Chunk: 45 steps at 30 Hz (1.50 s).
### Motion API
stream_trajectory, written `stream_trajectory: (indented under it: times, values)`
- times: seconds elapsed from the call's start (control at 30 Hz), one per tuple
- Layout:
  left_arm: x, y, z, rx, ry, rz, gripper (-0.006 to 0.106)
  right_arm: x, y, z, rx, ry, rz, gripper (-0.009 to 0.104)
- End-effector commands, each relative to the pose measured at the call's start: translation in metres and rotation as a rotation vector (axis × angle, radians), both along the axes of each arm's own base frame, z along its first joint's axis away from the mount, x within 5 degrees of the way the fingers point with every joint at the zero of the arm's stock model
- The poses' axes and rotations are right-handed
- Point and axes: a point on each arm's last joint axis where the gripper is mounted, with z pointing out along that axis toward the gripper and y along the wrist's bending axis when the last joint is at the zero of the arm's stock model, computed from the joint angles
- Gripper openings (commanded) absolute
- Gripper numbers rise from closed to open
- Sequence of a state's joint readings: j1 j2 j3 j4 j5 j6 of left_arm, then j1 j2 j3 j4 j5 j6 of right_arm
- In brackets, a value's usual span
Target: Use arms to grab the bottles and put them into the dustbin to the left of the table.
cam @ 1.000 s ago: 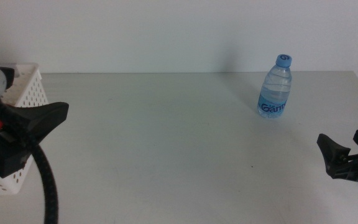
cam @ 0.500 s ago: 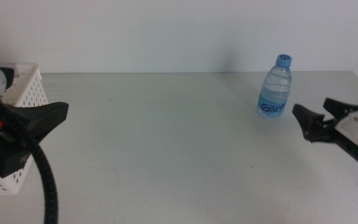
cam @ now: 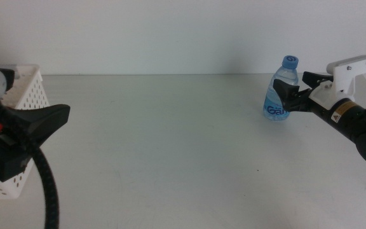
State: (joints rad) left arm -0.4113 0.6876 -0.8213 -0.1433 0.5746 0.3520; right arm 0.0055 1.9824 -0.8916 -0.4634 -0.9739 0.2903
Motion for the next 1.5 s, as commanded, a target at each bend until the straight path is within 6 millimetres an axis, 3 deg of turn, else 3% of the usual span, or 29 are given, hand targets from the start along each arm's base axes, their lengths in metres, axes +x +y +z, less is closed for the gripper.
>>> stream_trajectory:
  times: [0.0,0.33,0.57,0.67,0.73,0.83,1.03,1.2,1.37,1.47]
  values:
    - [0.0,0.0,0.015,-0.063,-0.079,0.007,0.092,0.014,-0.002,0.029,0.017,-0.117,-0.036,0.089]
    - [0.0,0.0,0.015,-0.063,-0.079,0.007,0.092,0.049,0.005,0.019,0.002,-0.141,-0.01,0.089]
    - [0.0,0.0,0.015,-0.063,-0.079,0.007,0.092,0.053,0.005,-0.002,-0.023,-0.056,-0.021,0.081]
    - [0.0,0.0,0.015,-0.063,-0.079,0.007,0.092,0.053,0.006,-0.007,-0.054,-0.01,-0.016,0.063]
    - [0.0,0.0,0.015,-0.063,-0.079,0.007,0.092,0.052,0.008,-0.009,-0.071,0.008,0.004,0.042]
    - [0.0,0.0,0.015,-0.063,-0.079,0.007,0.092,0.048,0.02,-0.006,-0.055,0.014,0.089,-0.002]
    - [0.0,0.0,0.015,-0.062,-0.079,0.007,0.092,0.036,0.076,0.036,-0.061,-0.096,0.307,-0.001]
    - [0.0,0.0,0.015,-0.062,-0.079,0.007,0.092,0.018,0.148,0.067,-0.005,-0.158,0.487,-0.001]
    - [0.0,0.0,0.015,-0.062,-0.079,0.007,0.092,-0.012,0.215,0.064,0.02,-0.143,0.649,-0.001]
    - [0.0,0.0,0.015,-0.061,-0.079,0.006,0.092,-0.029,0.242,0.053,0.013,-0.124,0.721,-0.001]
